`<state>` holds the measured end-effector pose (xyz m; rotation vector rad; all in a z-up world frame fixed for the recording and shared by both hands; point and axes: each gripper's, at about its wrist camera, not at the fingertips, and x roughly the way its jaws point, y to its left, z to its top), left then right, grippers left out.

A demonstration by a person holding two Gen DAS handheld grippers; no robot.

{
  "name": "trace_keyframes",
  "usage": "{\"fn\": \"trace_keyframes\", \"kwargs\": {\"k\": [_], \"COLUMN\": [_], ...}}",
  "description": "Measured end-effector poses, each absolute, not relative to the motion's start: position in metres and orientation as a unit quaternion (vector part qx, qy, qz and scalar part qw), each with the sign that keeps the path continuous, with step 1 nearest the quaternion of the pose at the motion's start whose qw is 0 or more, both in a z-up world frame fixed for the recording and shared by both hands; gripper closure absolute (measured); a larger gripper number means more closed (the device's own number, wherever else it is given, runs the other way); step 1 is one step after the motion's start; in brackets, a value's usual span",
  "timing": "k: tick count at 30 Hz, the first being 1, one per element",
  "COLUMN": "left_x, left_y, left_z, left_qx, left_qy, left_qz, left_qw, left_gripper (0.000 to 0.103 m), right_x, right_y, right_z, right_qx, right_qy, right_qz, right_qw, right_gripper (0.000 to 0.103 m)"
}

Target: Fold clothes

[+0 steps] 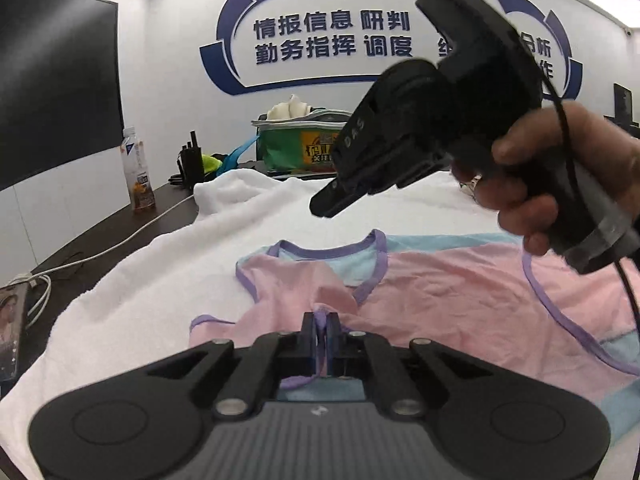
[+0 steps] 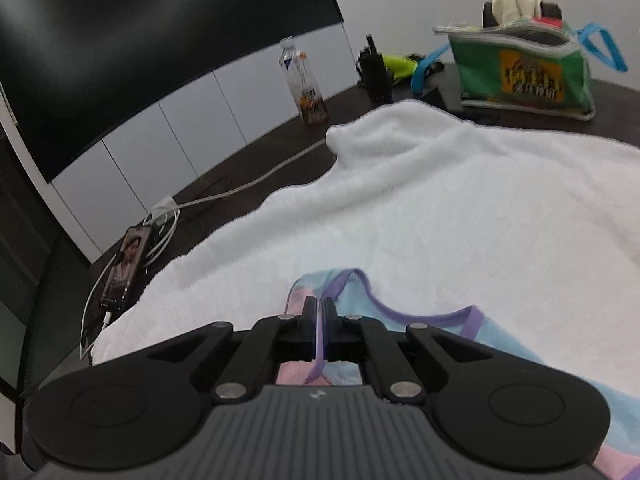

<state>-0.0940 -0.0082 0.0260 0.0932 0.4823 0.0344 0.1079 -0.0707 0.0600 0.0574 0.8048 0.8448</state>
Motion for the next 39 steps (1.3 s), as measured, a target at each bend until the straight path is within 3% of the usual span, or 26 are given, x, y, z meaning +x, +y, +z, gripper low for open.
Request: {"fn": "trace_keyframes", "kwargs": {"k": [3,7,15,16,17,20,23,34,36,38,39], "left_x": [-0.09,-0.089,-0.091,-0.091,-0.091,-0.091,-0.092,-0.094,-0.094,-0.093,-0.093], "left_y": [-0.01,-0.006,0.003,0.005,0.006,0.011,0.014,0.016,0.017,0.017,0.017], "left_z": [0.02,0.014,0.008,0.008,0.009,0.01,0.011,0.008,0.008,0.008,0.008], "left_qx": [0.047,0.037,0.014,0.008,0.001,-0.015,-0.023,-0.022,-0.024,-0.024,-0.024], "left_qy": [0.251,0.264,0.282,0.283,0.284,0.285,0.287,0.284,0.285,0.285,0.285], "left_qz": [0.013,0.012,0.008,0.006,0.004,-0.002,-0.005,-0.007,-0.008,-0.008,-0.008], "left_qw": [0.967,0.964,0.959,0.959,0.959,0.958,0.958,0.959,0.958,0.958,0.958], "left_gripper": [0.1,0.1,0.1,0.1,0.1,0.1,0.1,0.1,0.1,0.1,0.1], "right_x": [0.108,0.114,0.121,0.122,0.12,0.116,0.114,0.116,0.121,0.128,0.13], "right_y": [-0.08,-0.086,-0.047,-0.042,-0.04,-0.043,-0.051,-0.035,-0.039,-0.048,-0.051], "right_z": [0.06,0.048,0.018,0.016,0.016,0.023,0.034,0.007,0.004,-0.003,-0.006], "right_qx": [0.036,0.04,0.024,0.025,0.023,0.027,0.039,0.053,0.09,0.153,0.18], "right_qy": [0.402,0.438,0.46,0.464,0.46,0.444,0.427,0.486,0.498,0.516,0.521], "right_qz": [0.387,0.388,0.428,0.433,0.434,0.431,0.424,0.438,0.438,0.441,0.446], "right_qw": [0.829,0.81,0.777,0.772,0.774,0.785,0.797,0.755,0.743,0.719,0.706], "right_gripper": [0.098,0.079,0.08,0.085,0.1,0.103,0.102,0.097,0.094,0.076,0.072]}}
